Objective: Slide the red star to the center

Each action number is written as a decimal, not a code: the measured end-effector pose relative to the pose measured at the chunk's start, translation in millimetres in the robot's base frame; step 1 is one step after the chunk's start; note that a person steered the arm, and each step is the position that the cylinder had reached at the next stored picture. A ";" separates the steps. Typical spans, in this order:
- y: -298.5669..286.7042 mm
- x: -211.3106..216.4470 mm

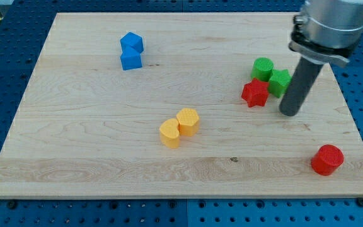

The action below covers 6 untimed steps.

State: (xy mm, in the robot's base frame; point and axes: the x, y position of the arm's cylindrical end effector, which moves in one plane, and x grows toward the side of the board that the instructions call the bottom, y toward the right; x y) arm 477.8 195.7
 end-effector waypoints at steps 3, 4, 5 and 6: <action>-40.8 -29.0; -80.6 -29.0; -119.2 -29.0; -153.2 -30.3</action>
